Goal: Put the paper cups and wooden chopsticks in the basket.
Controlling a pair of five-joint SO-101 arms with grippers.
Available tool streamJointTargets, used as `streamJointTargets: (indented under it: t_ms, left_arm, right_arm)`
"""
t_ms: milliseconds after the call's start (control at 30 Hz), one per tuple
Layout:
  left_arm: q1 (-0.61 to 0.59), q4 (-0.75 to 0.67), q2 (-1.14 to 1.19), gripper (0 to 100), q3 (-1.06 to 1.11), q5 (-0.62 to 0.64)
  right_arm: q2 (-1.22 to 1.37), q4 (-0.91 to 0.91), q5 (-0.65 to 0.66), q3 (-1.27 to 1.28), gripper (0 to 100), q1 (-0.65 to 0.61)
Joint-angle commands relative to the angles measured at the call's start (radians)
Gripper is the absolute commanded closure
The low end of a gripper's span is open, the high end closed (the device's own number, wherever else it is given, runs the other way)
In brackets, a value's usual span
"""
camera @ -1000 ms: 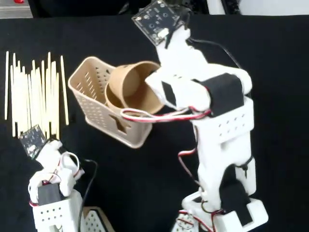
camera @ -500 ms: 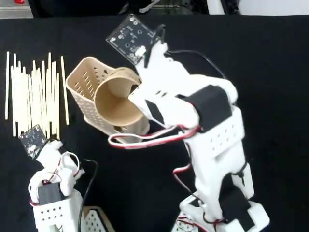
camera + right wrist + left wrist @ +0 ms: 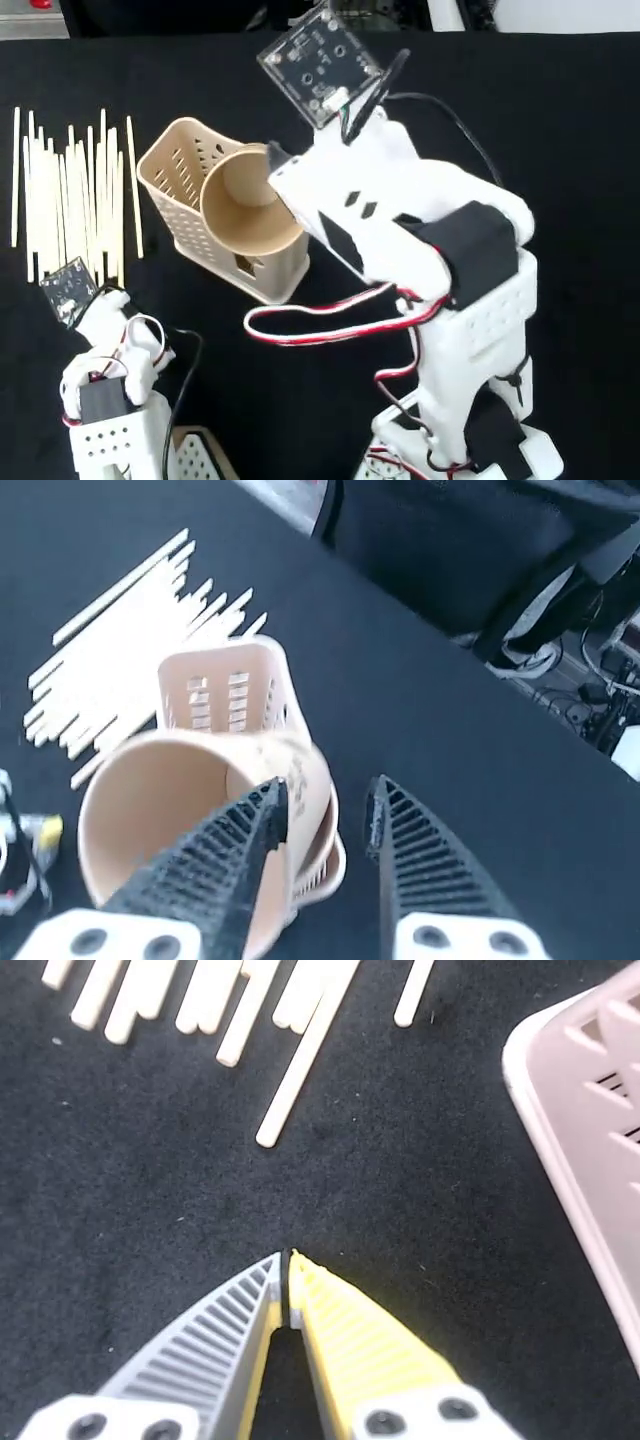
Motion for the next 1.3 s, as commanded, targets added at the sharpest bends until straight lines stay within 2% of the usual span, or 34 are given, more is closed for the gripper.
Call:
streamJointTargets:
  t_ms: [0,200,333,433,600,867,1100,1267]
  left_arm:
    - [0.007,0.005,-0.005,97,0.016,0.006]
    - [0.007,0.005,-0.005,97,0.016,0.006]
    - [0.007,0.005,-0.005,97,0.016,0.006]
    - [0.007,0.005,-0.005,97,0.016,0.006]
    - [0.007,0.005,-0.005,97,0.016,0.006]
    - [0.007,0.005,-0.005,97,0.016,0.006]
    - [0.007,0.005,-0.005,97,0.016,0.006]
    - [0.007,0.005,-0.005,97,0.016,0.006]
  right_arm:
    - [-0.025,-0.109,-0.018,0.097,85.0,-0.011]
    - [-0.025,-0.284,-0.021,0.272,85.0,-0.014]
    - [-0.025,-0.330,-0.048,0.331,85.0,-0.009]
    - [-0.035,-0.331,-0.044,0.355,85.1,-0.003]
    - [-0.096,-0.316,-0.052,0.219,85.3,0.049]
    - [-0.225,-0.140,-0.051,0.107,85.1,-0.021]
    - [-0.251,-0.075,-0.043,0.240,85.0,-0.035]
    - [-0.251,-0.178,-0.043,0.414,85.0,-0.043]
